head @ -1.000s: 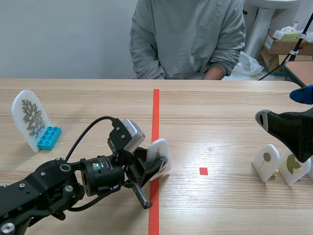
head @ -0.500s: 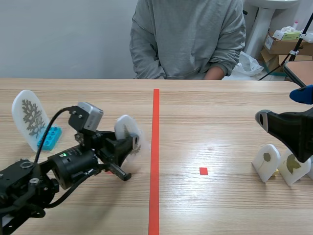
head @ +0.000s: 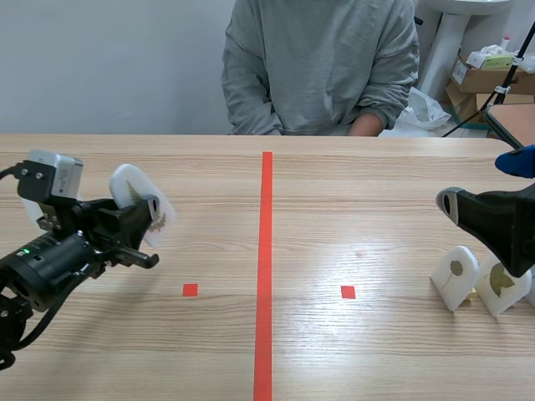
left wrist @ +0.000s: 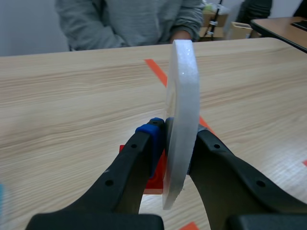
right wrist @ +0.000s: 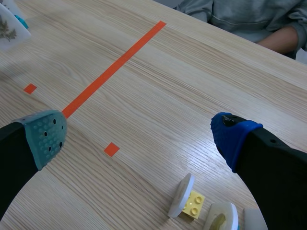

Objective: Do the leaf sorting experiment

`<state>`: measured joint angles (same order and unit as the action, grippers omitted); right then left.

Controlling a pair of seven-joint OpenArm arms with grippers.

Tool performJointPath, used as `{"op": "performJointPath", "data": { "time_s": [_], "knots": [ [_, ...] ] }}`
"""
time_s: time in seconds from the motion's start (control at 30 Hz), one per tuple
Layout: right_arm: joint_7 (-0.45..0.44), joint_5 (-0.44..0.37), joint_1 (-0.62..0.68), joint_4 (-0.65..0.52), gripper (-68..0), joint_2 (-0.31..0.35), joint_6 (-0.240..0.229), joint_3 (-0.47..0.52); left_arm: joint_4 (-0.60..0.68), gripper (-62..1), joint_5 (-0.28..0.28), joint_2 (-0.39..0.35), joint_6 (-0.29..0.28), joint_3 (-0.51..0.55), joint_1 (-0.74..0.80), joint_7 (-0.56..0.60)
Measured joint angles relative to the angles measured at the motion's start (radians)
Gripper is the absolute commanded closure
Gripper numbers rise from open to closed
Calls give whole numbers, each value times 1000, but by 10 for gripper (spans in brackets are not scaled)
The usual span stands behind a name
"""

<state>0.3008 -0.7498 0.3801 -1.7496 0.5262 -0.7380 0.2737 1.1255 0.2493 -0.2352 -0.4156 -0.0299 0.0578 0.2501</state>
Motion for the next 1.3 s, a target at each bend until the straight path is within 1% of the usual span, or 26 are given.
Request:
{"op": "performJointPath", "data": {
  "time_s": [0.17, 0.23, 0.33, 0.47, 0.53, 0.67, 0.8, 1.17, 1.3],
  "knots": [
    [0, 0, 0, 0, -621, -23, 0, 0, 0, -42, 3, 0, 93, 47, -3, -39],
    [0, 0, 0, 0, -621, -33, 0, 0, -5, -42, 3, 0, 111, 56, -3, -46],
    [0, 0, 0, 0, -621, -36, 0, 0, -23, -42, -15, 0, 164, 58, -3, -60],
    [0, 0, 0, 0, -621, -36, 0, 0, -64, -42, -14, 0, 232, 58, -3, -80],
    [0, 0, 0, 0, -621, -36, 0, 0, -82, -42, -14, 0, 253, 58, -3, -82],
    [0, 0, 0, 0, -621, -36, 0, 0, -109, -42, -13, 0, 257, 58, -3, -82],
    [0, 0, 0, 0, -621, -36, 0, 0, -130, -42, -13, 0, 274, 58, -3, -82],
    [0, 0, 0, 0, -621, -36, 0, 0, -136, -42, -13, 0, 274, 58, -3, -82],
    [0, 0, 0, 0, -621, -36, 0, 0, -166, -42, -13, 0, 274, 58, -3, -74]
  ]
}}
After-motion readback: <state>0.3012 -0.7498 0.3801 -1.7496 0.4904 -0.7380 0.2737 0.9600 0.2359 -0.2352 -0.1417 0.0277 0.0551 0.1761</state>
